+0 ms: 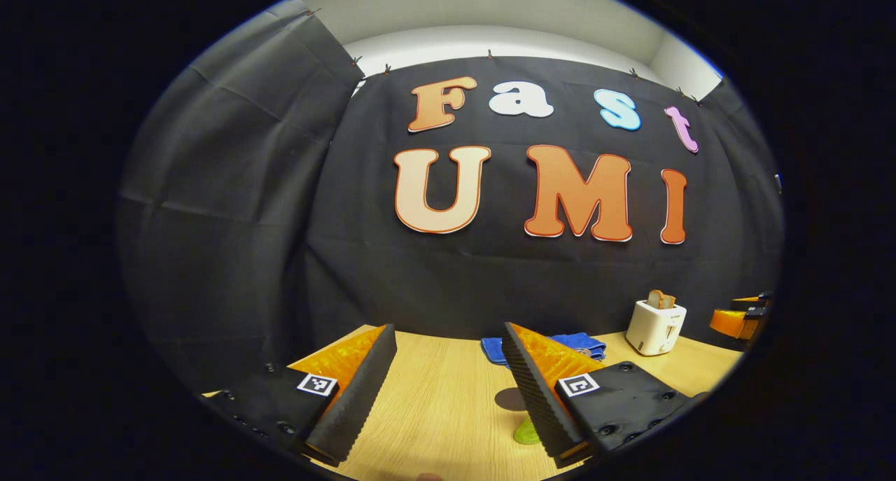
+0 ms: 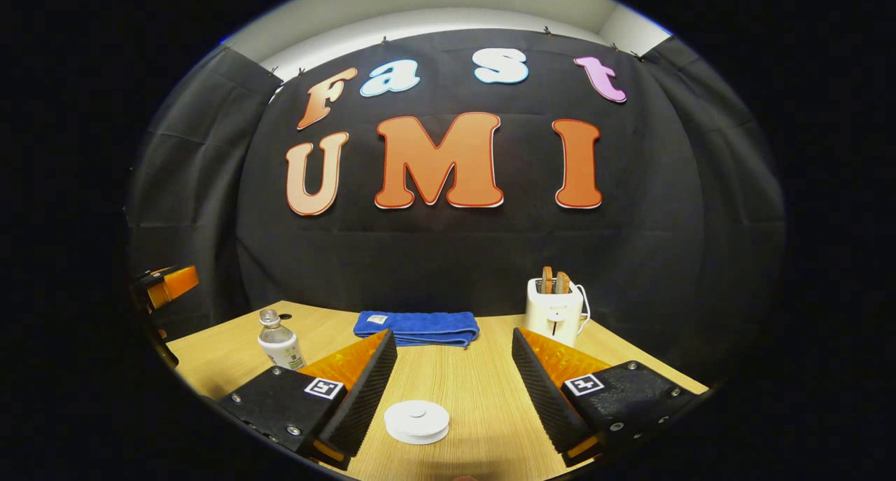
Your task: Open the teacup lid with one hand, grasp the water bottle and pour water into the teacup with the other hand; after pouring, place the water bottle on the coaster and then close the teacup lid.
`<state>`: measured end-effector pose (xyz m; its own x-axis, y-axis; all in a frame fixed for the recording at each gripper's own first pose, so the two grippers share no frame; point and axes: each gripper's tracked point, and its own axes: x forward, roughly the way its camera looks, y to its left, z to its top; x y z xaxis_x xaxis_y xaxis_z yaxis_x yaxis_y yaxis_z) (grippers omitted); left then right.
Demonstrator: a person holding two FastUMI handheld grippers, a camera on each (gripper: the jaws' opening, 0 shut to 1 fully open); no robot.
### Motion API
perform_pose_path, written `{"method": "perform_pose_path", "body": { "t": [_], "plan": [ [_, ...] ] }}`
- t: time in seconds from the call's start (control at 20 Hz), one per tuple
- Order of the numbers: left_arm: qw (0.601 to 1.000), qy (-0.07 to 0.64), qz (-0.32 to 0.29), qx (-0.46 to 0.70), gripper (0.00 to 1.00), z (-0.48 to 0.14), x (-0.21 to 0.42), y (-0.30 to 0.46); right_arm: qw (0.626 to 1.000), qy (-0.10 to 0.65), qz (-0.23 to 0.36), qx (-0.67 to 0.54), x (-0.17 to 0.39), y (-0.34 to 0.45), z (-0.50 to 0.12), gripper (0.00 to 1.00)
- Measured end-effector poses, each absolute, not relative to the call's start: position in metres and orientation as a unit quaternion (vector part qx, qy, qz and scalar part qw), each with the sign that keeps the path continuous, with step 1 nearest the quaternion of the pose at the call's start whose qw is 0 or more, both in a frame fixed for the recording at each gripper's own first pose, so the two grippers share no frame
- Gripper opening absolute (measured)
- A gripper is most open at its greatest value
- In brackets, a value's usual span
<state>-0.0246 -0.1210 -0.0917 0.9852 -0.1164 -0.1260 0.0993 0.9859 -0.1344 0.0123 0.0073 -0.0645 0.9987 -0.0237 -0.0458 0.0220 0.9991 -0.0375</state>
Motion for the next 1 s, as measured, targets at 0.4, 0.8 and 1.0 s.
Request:
{"method": "perform_pose_path", "body": {
  "t": [0.4,0.8,1.0],
  "plan": [
    [0.995,0.063,-0.064,-0.038,0.98,-0.093,-0.027,-0.129,0.999,0.044,-0.003,-0.009,0.014,0.013,-0.092,0.99],
    [0.995,0.064,-0.068,-0.025,0.99,-0.101,-0.024,-0.133,0.992,0.122,0.009,-0.03,0.04,0.032,-0.157,0.99],
    [0.995,0.069,-0.063,-0.028,0.99,-0.109,-0.021,-0.127,0.986,0.162,0.011,-0.042,0.054,0.041,-0.19,0.99]
  ]
}}
